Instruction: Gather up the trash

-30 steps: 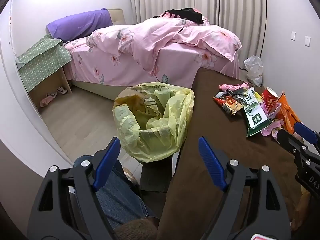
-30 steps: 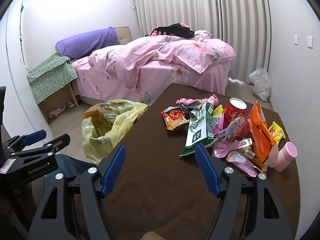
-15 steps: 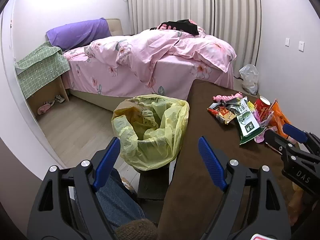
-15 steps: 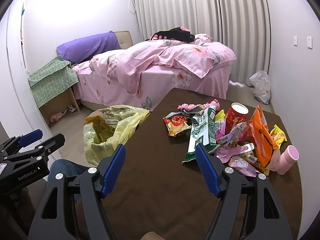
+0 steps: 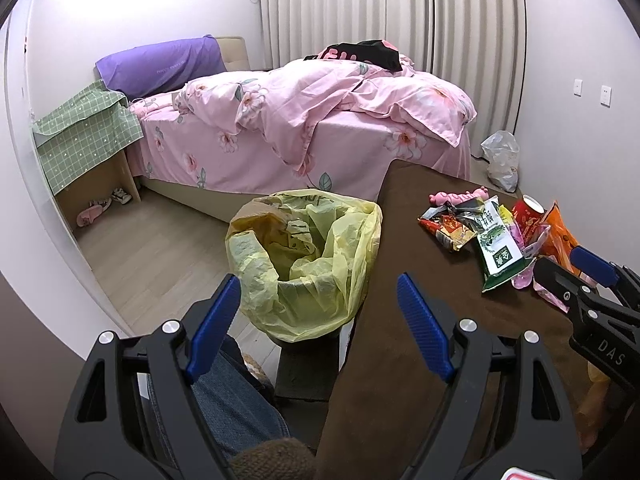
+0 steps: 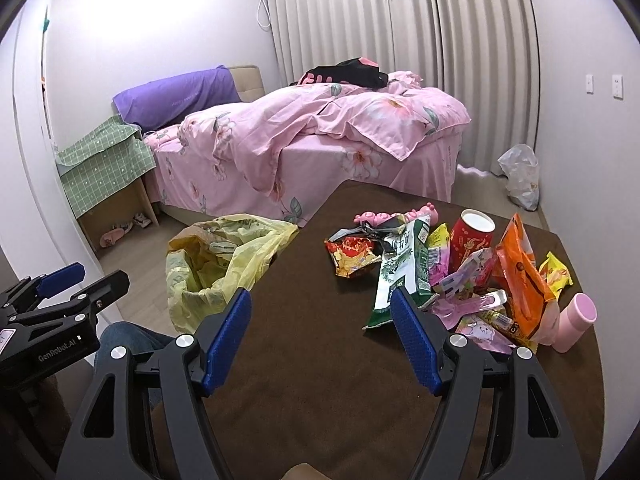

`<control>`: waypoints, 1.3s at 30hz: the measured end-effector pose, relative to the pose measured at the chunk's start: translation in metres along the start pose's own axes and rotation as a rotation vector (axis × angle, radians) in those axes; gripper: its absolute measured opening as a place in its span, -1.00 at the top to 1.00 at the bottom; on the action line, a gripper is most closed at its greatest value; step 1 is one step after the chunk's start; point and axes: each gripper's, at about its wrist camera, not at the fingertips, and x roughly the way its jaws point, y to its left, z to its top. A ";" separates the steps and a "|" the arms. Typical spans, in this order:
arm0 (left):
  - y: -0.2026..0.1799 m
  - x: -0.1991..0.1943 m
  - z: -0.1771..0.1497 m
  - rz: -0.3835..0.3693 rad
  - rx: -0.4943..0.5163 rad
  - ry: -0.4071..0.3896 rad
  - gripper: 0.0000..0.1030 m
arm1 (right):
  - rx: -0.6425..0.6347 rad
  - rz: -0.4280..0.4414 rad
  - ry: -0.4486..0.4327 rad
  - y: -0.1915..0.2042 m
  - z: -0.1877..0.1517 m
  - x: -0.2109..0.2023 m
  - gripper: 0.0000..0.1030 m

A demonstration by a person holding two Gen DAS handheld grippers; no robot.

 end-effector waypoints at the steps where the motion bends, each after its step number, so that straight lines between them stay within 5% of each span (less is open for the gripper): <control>1: 0.000 0.001 0.000 0.000 -0.002 0.001 -0.48 | -0.001 -0.001 -0.001 0.000 -0.001 0.000 -0.33; 39: 0.001 0.003 -0.001 0.009 -0.002 0.010 -0.48 | 0.003 -0.001 0.008 -0.002 -0.004 0.002 -0.33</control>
